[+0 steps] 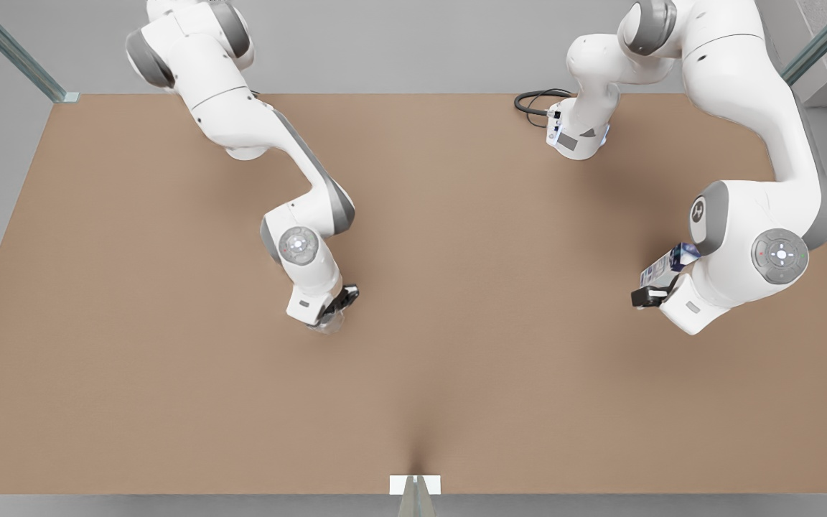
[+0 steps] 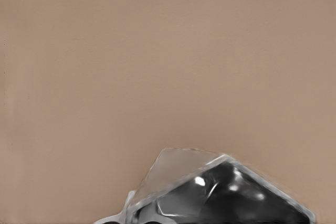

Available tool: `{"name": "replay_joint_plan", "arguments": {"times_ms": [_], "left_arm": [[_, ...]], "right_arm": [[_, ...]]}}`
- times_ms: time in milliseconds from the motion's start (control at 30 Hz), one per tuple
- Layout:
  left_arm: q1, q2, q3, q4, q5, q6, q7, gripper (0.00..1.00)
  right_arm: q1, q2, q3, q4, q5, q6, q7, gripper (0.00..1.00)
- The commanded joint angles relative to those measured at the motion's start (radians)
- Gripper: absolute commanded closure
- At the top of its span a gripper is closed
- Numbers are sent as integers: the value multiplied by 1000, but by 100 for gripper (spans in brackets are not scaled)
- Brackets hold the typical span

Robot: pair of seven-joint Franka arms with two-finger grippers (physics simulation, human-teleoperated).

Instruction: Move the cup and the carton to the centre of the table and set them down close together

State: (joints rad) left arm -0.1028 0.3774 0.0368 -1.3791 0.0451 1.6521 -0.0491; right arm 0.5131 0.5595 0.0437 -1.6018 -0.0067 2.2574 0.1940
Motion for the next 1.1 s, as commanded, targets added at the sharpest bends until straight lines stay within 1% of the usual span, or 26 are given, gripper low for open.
{"name": "replay_joint_plan", "arguments": {"times_ms": [0,100,167,200,233,267,300,333,467,500,533,567,600,633,667,700,733,767,867,900,933,1000,1067], "left_arm": [[0,0,0,0,-1,0,0,0],[2,1,0,0,-1,0,0,0],[2,5,0,2,-1,2,0,0],[3,5,2,2,-1,2,0,0],[3,6,6,2,-1,2,0,0],[3,6,8,2,-2,2,0,0],[3,5,8,2,-2,2,0,0],[2,6,8,2,-1,2,0,0],[2,5,8,2,-2,2,-2,0],[2,5,8,2,-4,3,-86,0],[0,5,8,-3,-13,29,-193,0],[0,5,32,-5,-42,31,-259,0],[0,-3,63,-8,-57,25,-268,0],[0,-22,72,-35,-57,23,-268,0],[0,-26,83,-35,-57,9,-284,0],[0,-40,86,-64,-57,17,-317,0],[3,-84,86,-112,-56,40,-417,0],[3,-137,86,-182,-56,66,-489,0],[15,-252,113,-311,-57,101,-561,0],[29,-311,127,-413,-60,179,-635,0],[29,-313,130,-436,-68,186,-719,0],[26,-313,175,-469,-123,202,-730,0],[26,-296,175,-485,-123,204,-733,0]], "right_arm": [[10,16,-1,20,-7,-2,18,79],[102,135,-4,189,-7,-24,171,79],[140,192,-5,246,-10,-27,211,79],[169,238,-14,301,-10,-29,229,79],[193,292,-22,371,-10,-32,280,79],[216,381,-25,526,-10,-104,311,79],[229,441,-30,606,-10,-116,315,79],[231,465,-38,640,-9,-118,315,79],[254,479,-67,640,-12,-96,321,79],[254,482,-67,640,-12,-96,323,79],[257,484,-67,640,-12,-88,337,70],[259,488,-67,642,-10,-79,354,64],[259,490,-65,642,-10,-72,357,51],[259,490,-64,642,-10,-47,381,45],[259,494,-64,642,-9,-36,384,41],[259,497,-62,648,-9,-19,387,41],[262,513,-65,651,-10,7,398,0],[266,513,-67,651,-10,5,397,0],[268,508,-62,651,-9,2,397,0],[268,507,-64,649,-9,2,397,0],[269,499,-64,649,-9,-7,395,0],[280,458,-64,638,-10,-10,395,0],[274,378,-61,562,-9,2,392,0]]}}
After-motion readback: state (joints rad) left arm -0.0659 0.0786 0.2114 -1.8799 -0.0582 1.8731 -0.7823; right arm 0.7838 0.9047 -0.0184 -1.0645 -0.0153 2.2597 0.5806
